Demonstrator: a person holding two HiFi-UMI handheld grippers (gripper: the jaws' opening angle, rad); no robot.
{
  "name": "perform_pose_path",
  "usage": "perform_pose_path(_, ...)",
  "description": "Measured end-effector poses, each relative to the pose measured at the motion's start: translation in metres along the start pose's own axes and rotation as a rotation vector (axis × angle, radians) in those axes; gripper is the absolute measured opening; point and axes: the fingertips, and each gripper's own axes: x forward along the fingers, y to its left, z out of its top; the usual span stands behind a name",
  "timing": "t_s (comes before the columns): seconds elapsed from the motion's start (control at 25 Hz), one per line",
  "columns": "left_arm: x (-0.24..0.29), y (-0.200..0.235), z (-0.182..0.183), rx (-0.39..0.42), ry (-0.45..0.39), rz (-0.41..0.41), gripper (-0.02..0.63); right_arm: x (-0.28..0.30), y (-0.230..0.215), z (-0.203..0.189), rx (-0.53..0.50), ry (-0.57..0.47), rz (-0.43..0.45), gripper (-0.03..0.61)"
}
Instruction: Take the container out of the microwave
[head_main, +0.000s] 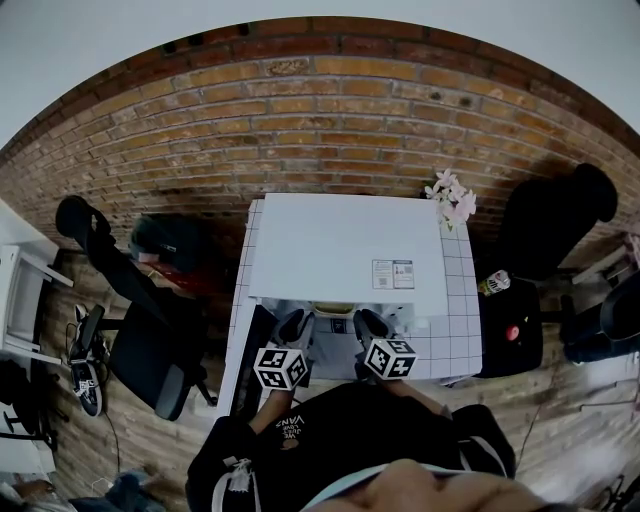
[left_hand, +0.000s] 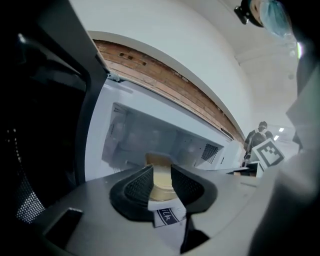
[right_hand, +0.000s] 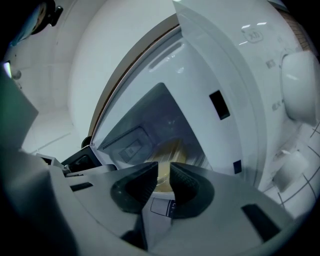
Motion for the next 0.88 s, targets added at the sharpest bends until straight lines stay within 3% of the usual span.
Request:
perform_pose_path(0.08, 0.005, 0.001, -0.001, -0.007, 0.008, -0.004, 0.114, 0.004, -0.001, -0.004, 0.022, 0.011, -0.001, 0.109)
perform_pose_path(0.2, 0.012, 0.002, -0.004, -0.015, 0.018, -0.006, 0.130, 0.010, -0.005, -0.006, 0.043, 0.016, -0.015, 0.126)
perform_pose_path(0.36, 0.019, 0.006, -0.011, -0.043, 0.035, 0.012, 0.151, 0.017, -0.009, -0.011, 0.058, 0.023, -0.041, 0.197)
perform_pose_path(0.56, 0.030, 0.016, -0.015, -0.093, 0.047, 0.034, 0.214, 0.028, -0.012, -0.013, 0.118, 0.033, -0.043, 0.209)
perform_pose_path(0.88, 0.049, 0.022, -0.025, -0.165, 0.074, 0.029, 0.236, 0.037, -0.014, -0.017, 0.102, 0.034, -0.060, 0.218)
